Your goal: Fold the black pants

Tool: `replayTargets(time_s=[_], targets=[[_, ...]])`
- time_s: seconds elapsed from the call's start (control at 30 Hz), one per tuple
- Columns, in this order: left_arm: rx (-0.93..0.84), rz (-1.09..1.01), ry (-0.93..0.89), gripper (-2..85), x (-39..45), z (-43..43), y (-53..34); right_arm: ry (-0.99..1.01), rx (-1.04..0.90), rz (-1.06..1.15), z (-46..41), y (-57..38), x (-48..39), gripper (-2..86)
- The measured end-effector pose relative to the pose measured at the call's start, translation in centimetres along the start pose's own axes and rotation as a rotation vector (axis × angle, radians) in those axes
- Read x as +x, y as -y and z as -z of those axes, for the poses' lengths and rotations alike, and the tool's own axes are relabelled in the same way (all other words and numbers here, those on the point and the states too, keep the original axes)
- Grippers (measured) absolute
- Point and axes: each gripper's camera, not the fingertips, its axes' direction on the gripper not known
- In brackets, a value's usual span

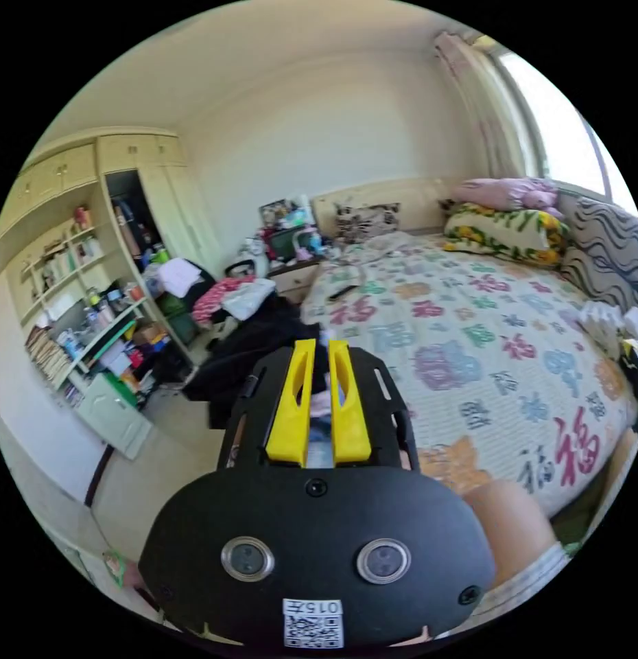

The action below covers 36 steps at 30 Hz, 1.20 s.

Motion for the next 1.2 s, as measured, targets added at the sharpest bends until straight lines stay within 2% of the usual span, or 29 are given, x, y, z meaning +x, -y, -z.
replayTargets(time_s=[0.07,0.17,0.23,0.33,0.5,0.67,0.73,0.83,0.9,1.03,1.1,1.13,1.2], targets=[[-0.028,0.023,0.040,7.0,-4.3,-0.8,1.2,0.066,-0.044,0.027,-1.2,1.0,-2.2,-1.0],[-0.134,0.002,-0.038,9.8,-8.6,-3.4,3.7,0.163,-0.115,0.058,-3.3,2.1,-5.4,-1.0],[-0.262,-0.047,-0.148,7.5,-10.2,-6.0,5.1,0.223,-0.159,0.067,-4.4,2.8,-7.4,-1.0],[-0.353,-0.074,-0.243,1.4,-11.7,-6.6,6.5,0.266,-0.199,0.096,-5.2,3.3,-9.0,-1.0],[-0.085,0.019,-0.402,-0.3,-16.3,1.2,9.2,0.323,-0.241,0.135,-5.6,3.8,-9.3,-0.9],[0.210,0.050,-0.711,-0.6,-20.3,10.9,13.9,0.389,-0.228,0.102,-5.7,5.7,-8.4,0.8],[0.348,0.013,-0.864,-0.7,-20.7,16.0,16.9,0.452,-0.176,0.091,-5.2,7.5,-8.1,4.7],[0.412,-0.057,-1.030,-0.7,-19.5,20.6,20.9,0.509,-0.069,0.087,-3.7,10.3,-7.5,6.7],[0.435,-0.032,-1.161,-0.7,-18.5,22.2,23.2,0.523,-0.001,0.086,-2.5,12.3,-6.8,8.4],[0.467,0.017,-1.422,-0.7,-15.6,24.7,28.7,0.431,0.128,0.082,0.2,16.6,-2.9,10.5],[0.483,0.034,-1.487,-0.7,-14.3,25.8,30.8,0.367,0.157,0.081,1.4,17.9,-0.2,9.2],[0.485,0.064,-1.526,-0.7,-13.7,26.4,32.1,0.320,0.148,0.095,2.5,18.5,1.8,3.8],[0.471,0.088,-1.560,-0.7,-12.9,26.9,33.8,0.190,0.150,0.062,4.3,19.3,5.0,0.2]])
